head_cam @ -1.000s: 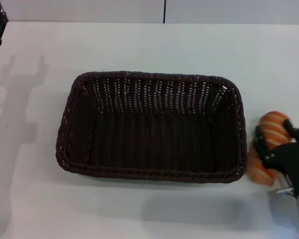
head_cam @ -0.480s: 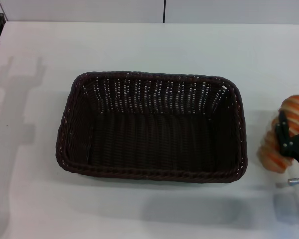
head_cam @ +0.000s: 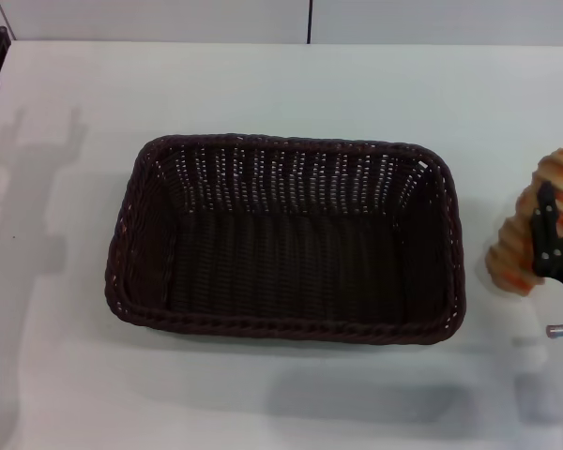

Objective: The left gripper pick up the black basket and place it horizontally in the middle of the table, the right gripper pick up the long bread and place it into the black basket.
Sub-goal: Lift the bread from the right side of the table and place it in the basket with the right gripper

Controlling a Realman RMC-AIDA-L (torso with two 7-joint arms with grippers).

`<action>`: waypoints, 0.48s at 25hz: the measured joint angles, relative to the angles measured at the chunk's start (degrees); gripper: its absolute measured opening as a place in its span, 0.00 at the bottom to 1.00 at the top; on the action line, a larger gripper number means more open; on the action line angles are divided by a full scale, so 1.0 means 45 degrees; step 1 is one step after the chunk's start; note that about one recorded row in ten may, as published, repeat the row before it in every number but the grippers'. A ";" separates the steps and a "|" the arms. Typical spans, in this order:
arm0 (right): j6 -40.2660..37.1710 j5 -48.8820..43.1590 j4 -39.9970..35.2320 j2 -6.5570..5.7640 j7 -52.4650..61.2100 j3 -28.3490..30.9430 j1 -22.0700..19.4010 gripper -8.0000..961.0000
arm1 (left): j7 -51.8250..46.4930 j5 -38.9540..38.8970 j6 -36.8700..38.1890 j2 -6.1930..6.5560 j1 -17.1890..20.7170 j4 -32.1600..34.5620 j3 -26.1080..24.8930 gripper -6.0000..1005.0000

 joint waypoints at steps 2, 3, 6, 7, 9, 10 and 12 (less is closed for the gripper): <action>-0.0262 -0.0060 0.0058 0.0001 -0.0010 -0.0094 -0.0010 0.48 | 0.0000 0.0000 0.0012 -0.0009 0.0026 -0.0010 0.0008 0.80; -0.0402 -0.0078 0.0069 0.0002 -0.0012 -0.0155 -0.0016 0.48 | -0.0002 0.0000 0.0014 -0.0010 0.0040 -0.0012 0.0012 0.80; -0.0821 -0.0091 0.0150 0.0002 -0.0030 -0.0365 -0.0018 0.46 | -0.0011 0.0001 0.0026 -0.0010 0.0081 -0.0012 0.0045 0.80; -0.1008 -0.0094 0.0203 0.0002 -0.0063 -0.0464 -0.0016 0.45 | -0.0013 0.0000 0.0028 -0.0011 0.0093 -0.0012 0.0054 0.80; -0.1563 -0.0102 0.0403 0.0001 -0.0325 -0.0683 -0.0003 0.44 | -0.0015 -0.0005 0.0031 -0.0010 0.0111 -0.0012 0.0069 0.80; -0.2317 -0.0108 0.0787 -0.0013 -0.0866 -0.0940 0.0007 0.43 | -0.0016 -0.0004 0.0032 -0.0011 0.0115 -0.0012 0.0072 0.80; -0.2696 -0.0112 0.0980 -0.0029 -0.1142 -0.1051 0.0018 0.42 | -0.0018 -0.0006 0.0038 -0.0010 0.0131 -0.0018 0.0075 0.80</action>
